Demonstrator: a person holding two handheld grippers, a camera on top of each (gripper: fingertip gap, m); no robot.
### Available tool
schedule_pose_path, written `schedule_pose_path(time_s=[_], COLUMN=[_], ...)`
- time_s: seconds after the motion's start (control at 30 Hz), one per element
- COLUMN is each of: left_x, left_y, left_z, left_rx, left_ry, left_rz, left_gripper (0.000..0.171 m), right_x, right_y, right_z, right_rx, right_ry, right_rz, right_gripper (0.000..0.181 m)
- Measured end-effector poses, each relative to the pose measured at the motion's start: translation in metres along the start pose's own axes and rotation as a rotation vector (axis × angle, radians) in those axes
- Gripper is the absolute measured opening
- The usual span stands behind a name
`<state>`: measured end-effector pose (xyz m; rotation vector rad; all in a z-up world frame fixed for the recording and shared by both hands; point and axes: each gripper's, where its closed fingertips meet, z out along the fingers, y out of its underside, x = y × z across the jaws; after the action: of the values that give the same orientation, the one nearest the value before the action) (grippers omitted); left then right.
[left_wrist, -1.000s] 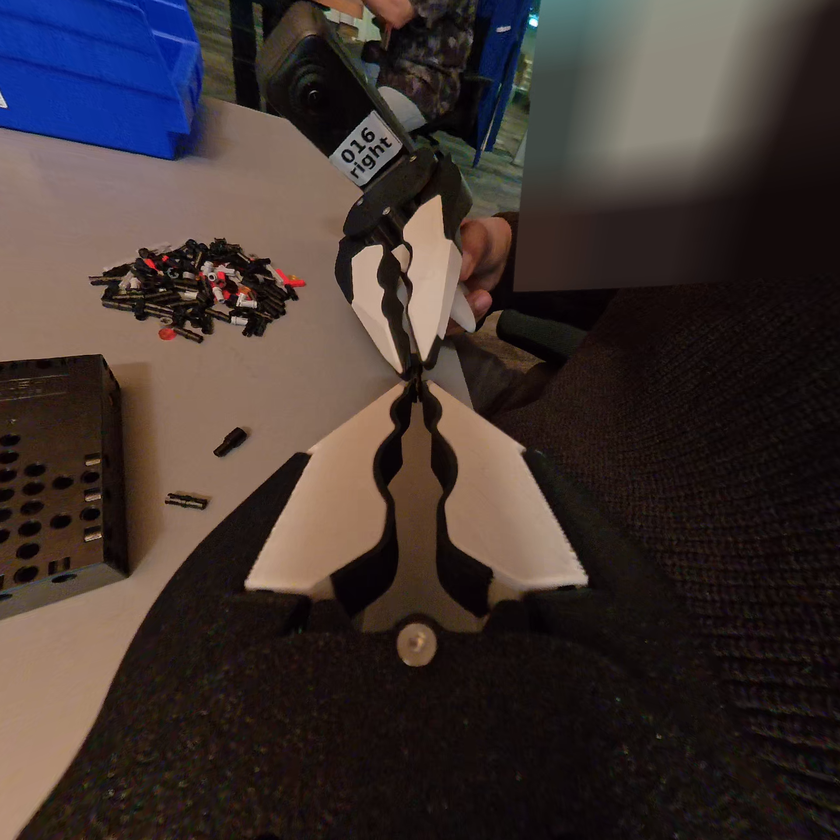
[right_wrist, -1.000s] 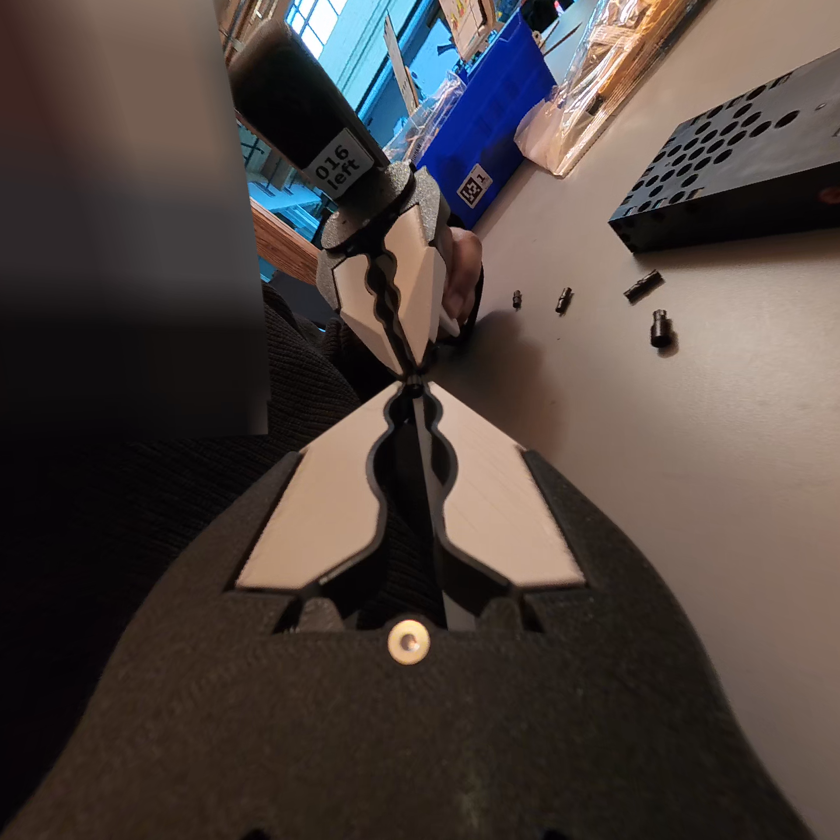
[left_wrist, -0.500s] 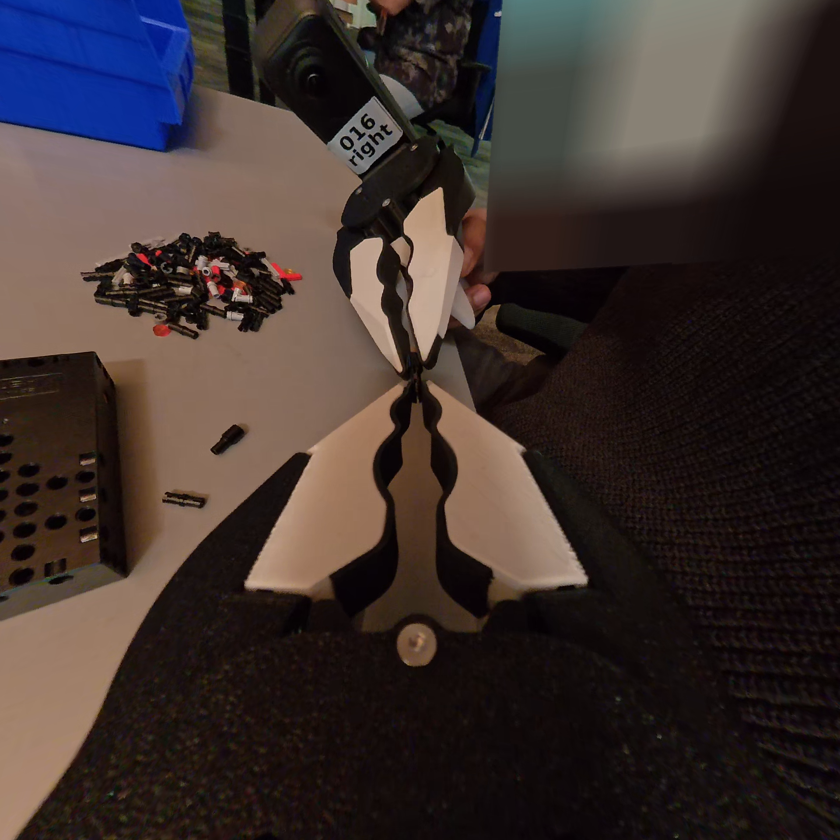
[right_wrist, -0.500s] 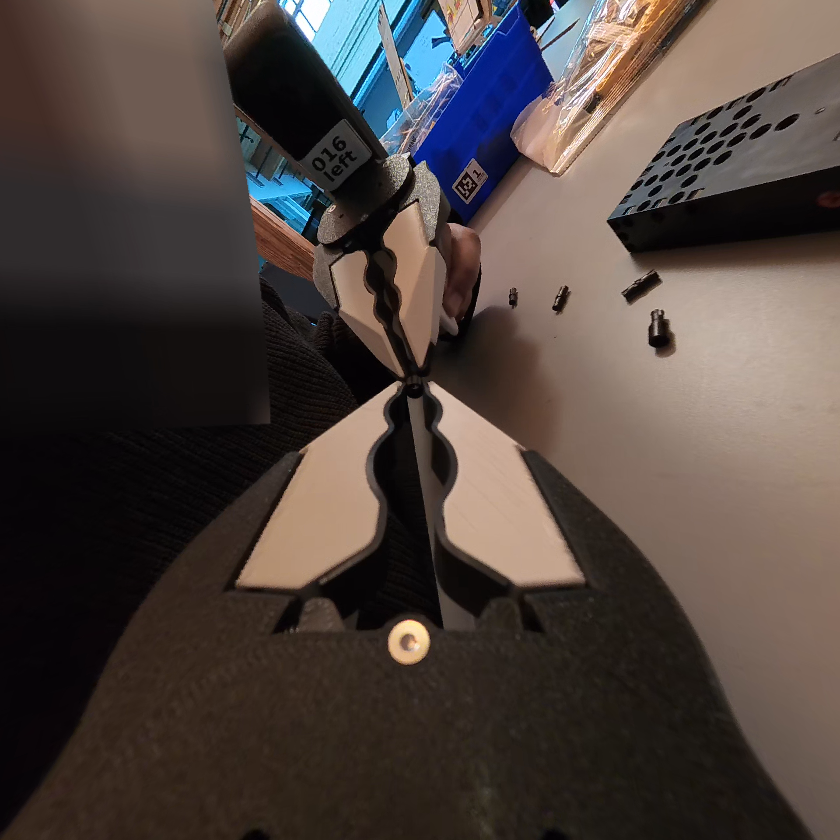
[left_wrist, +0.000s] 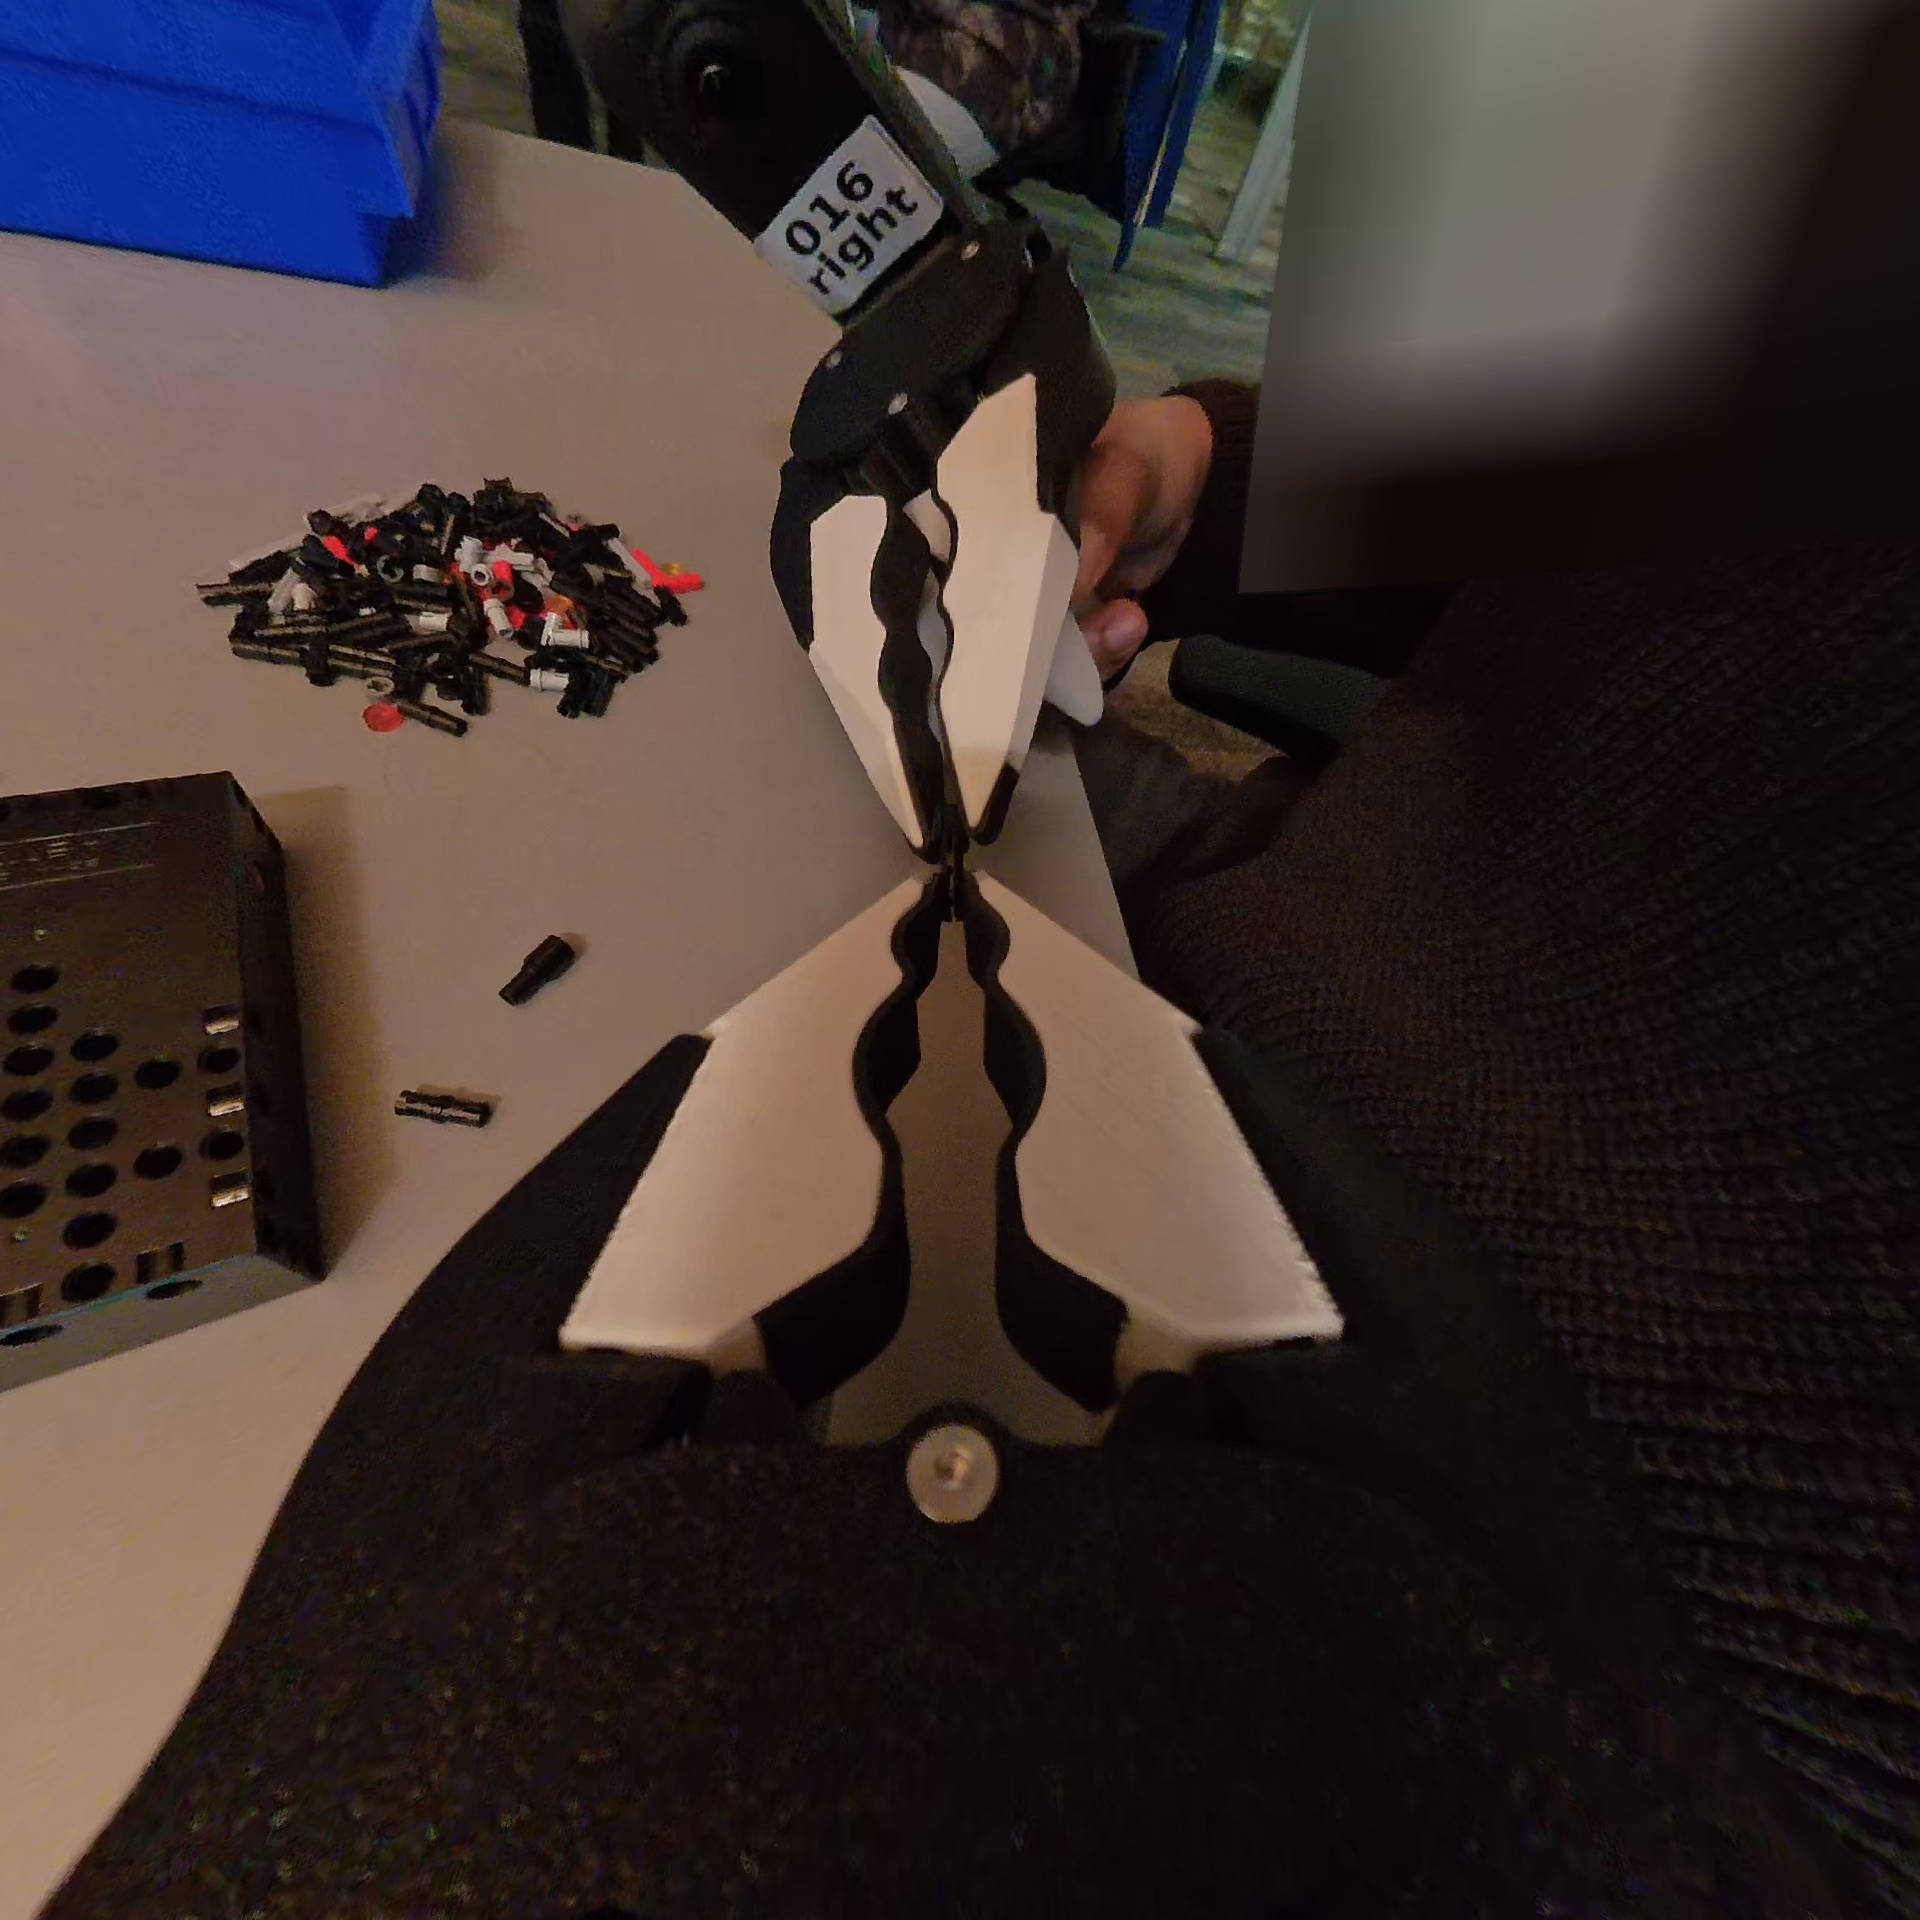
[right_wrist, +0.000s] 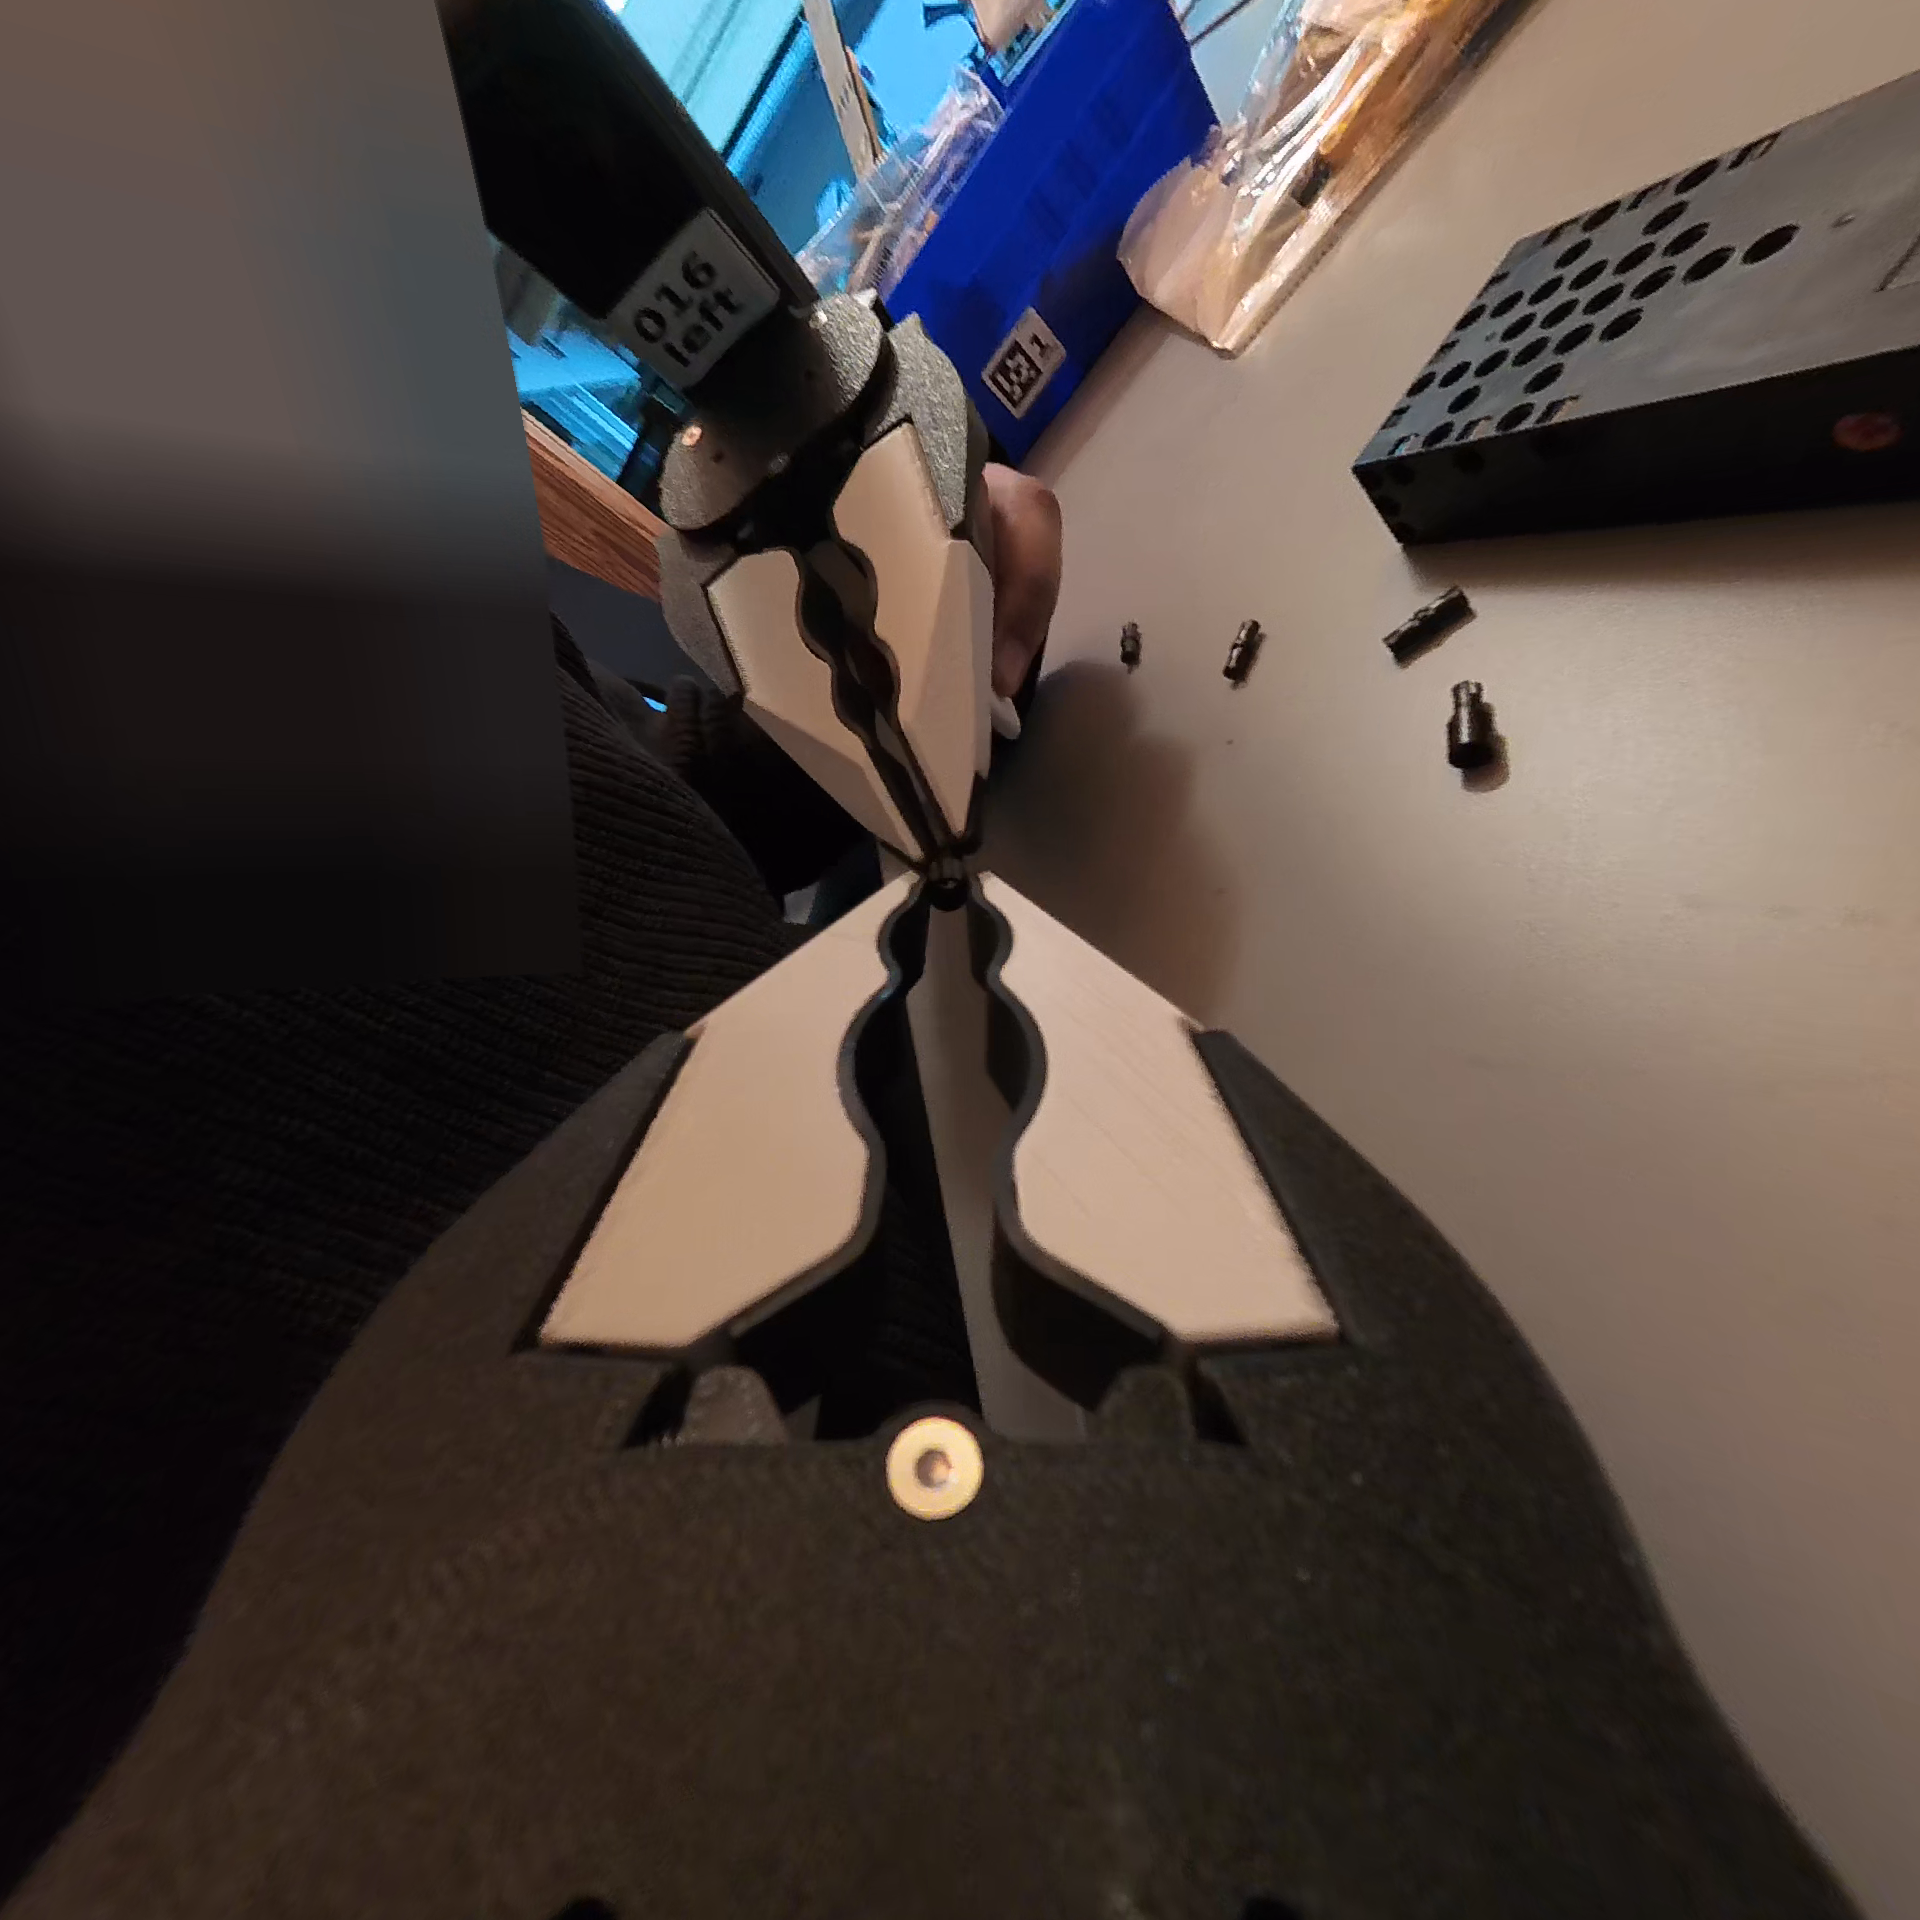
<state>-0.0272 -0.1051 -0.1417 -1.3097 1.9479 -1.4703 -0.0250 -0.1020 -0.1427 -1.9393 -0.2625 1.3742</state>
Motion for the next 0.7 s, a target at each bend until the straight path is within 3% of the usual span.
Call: schedule_pose_path(time_s=[0.5, 0.7], left_x=[-0.001, 0.0], left_y=[0.02, 0.02], left_z=[0.007, 0.007], left_rx=[-0.131, -0.128], left_ry=[-0.024, -0.025], left_rz=[0.032, 0.036], left_gripper=[0.002, 0.002], right_x=[0.012, 0.012], right_y=[0.016, 0.016], right_z=[0.005, 0.005], right_rx=[-0.113, -0.122], right_ry=[0.085, 0.079], right_rz=[-0.015, -0.005], right_gripper=[0.006, 0.006])
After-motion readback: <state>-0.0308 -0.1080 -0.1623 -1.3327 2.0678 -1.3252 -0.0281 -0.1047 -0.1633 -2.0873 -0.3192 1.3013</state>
